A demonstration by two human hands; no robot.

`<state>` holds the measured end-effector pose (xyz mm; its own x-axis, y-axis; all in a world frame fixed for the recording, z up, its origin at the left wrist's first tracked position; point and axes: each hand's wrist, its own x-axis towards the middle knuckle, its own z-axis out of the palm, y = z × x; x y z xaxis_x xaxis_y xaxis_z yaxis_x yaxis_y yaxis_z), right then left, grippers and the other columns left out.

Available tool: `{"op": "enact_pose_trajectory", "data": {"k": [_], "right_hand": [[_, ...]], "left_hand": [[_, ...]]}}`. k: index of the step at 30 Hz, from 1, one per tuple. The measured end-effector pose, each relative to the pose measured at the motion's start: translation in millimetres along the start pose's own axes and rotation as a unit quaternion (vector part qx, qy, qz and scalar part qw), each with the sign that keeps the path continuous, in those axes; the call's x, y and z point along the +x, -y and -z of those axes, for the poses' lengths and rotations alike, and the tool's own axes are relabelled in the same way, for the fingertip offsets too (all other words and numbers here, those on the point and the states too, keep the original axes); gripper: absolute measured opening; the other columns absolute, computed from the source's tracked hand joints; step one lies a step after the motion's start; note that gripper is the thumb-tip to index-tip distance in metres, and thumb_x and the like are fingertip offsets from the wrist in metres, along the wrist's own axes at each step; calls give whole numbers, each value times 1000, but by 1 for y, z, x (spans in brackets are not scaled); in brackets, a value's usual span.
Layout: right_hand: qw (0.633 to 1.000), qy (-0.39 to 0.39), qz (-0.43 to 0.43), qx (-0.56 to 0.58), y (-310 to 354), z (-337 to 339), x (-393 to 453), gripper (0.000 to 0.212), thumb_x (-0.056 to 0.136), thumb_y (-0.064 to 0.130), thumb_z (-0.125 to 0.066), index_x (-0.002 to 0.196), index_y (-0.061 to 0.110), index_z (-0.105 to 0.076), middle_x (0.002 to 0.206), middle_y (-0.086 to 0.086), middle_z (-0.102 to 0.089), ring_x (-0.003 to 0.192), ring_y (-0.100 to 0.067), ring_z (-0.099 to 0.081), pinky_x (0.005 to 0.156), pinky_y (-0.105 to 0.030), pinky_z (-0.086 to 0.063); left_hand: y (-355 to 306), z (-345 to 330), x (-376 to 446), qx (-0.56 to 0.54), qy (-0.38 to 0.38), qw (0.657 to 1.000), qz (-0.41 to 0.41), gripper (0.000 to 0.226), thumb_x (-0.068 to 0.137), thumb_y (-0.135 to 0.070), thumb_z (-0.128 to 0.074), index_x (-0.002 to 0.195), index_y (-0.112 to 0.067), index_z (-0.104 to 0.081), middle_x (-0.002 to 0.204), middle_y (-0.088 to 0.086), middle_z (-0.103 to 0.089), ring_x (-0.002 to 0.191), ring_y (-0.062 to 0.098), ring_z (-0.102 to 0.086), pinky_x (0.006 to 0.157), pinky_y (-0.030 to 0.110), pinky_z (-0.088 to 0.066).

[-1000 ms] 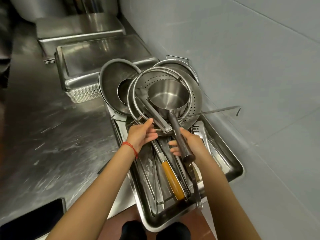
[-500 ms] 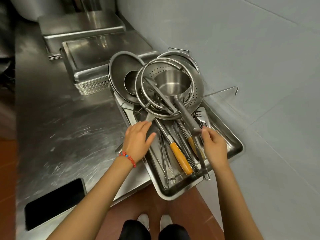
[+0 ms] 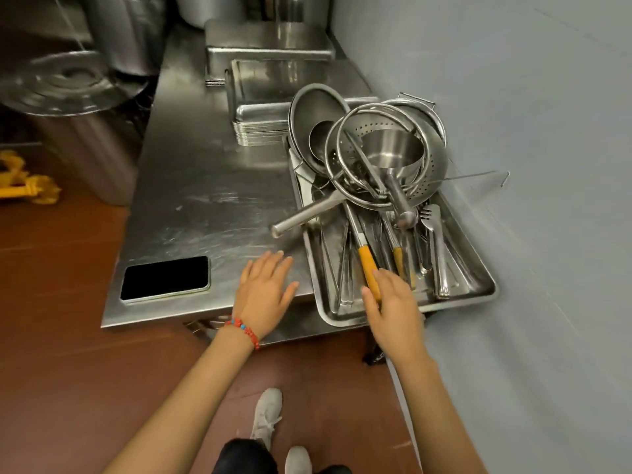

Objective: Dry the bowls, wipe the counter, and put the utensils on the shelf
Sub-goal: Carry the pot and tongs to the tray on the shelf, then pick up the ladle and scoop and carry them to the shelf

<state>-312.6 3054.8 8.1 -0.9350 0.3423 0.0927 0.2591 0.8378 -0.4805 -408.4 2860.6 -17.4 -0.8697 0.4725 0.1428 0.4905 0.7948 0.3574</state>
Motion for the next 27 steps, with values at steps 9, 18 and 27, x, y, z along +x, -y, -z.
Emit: {"op": "enact_pose_trajectory", "data": {"k": [9, 18, 27], "right_hand": [[992, 62, 112, -8, 72, -32, -15, 46, 94, 32, -46, 135, 10, -42, 140, -10, -46, 132, -22, -37, 108, -32, -28], [961, 142, 238, 6, 222, -112, -20, 49, 95, 35, -42, 140, 15, -36, 147, -4, -37, 137, -17, -30, 111, -33, -26], [901, 214, 378, 4, 425, -223, -59, 50, 96, 41, -37, 140, 19, -34, 148, -2, -36, 137, -18, -29, 111, -35, -27]], "left_hand": [[57, 37, -86, 31, -41, 991, 122, 47, 91, -33, -49, 133, -12, -43, 144, 12, -41, 136, 28, -29, 110, 43, -22], [174, 95, -171, 40, -94, 962, 255, 49, 92, -34, -46, 136, -14, -40, 146, 8, -37, 139, 24, -25, 112, 43, -16], [331, 173, -293, 77, -143, 895, 415, 51, 93, -36, -43, 139, -16, -34, 148, 5, -34, 139, 23, -23, 113, 42, -16]]}}
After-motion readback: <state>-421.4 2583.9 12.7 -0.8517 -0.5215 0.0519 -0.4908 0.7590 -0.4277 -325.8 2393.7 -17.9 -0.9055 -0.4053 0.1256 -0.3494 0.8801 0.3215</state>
